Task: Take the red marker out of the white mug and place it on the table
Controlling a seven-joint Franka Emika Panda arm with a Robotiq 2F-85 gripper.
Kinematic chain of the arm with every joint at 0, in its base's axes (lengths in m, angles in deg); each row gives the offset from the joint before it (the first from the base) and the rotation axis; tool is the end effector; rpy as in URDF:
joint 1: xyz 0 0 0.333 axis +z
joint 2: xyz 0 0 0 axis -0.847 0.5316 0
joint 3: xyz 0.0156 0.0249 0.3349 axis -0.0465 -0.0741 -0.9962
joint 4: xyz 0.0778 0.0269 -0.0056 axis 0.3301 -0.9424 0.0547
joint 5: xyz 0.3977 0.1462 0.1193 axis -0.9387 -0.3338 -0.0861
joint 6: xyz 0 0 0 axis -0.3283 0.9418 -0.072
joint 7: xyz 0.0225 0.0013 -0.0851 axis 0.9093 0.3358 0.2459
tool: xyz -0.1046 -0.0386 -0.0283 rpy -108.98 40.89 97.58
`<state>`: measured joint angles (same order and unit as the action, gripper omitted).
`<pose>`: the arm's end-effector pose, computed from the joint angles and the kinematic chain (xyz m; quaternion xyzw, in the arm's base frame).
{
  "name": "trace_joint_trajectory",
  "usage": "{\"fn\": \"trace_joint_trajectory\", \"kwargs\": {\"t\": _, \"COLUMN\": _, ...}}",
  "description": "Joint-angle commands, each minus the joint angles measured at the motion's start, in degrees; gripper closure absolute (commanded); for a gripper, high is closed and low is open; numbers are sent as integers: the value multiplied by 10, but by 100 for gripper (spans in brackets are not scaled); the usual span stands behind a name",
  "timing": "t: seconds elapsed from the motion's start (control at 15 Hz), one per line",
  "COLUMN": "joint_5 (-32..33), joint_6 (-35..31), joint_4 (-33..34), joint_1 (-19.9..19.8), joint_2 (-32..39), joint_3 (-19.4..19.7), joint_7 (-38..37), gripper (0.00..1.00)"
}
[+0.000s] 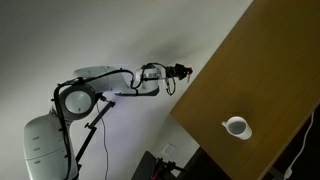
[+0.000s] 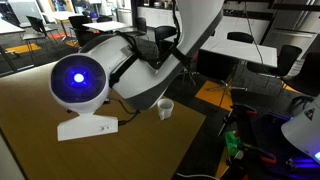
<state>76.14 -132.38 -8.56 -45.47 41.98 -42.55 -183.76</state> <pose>0.7301 0.2039 0.1392 0.8148 -0.4279 0.3855 0.0659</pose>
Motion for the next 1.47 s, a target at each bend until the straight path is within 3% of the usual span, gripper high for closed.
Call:
{"fn": "trace_joint_trajectory", "kwargs": {"t": 0.0, "joint_5": -28, "joint_6": -66, "joint_4": 54, "joint_1": -19, "joint_2": 39, "joint_3": -15, "joint_7": 114, "gripper": 94}}
{"fn": "trace_joint_trajectory", "kwargs": {"t": 0.53, "joint_5": -149, "joint_6": -115, "joint_4": 107, "joint_1": -22, "joint_2": 89, "joint_3": -6, "joint_7": 393, "gripper": 94}}
{"fn": "trace_joint_trajectory", "kwargs": {"t": 1.07, "joint_5": -345, "joint_6": -113, "joint_4": 152, "joint_1": -3, "joint_2": 153, "joint_3": 8, "joint_7": 631, "gripper": 94}}
{"fn": "trace_joint_trajectory", "kwargs": {"t": 1.4, "joint_5": -477, "joint_6": -99, "joint_4": 189, "joint_1": 33, "joint_2": 210, "joint_3": 46, "joint_7": 730, "gripper": 94}}
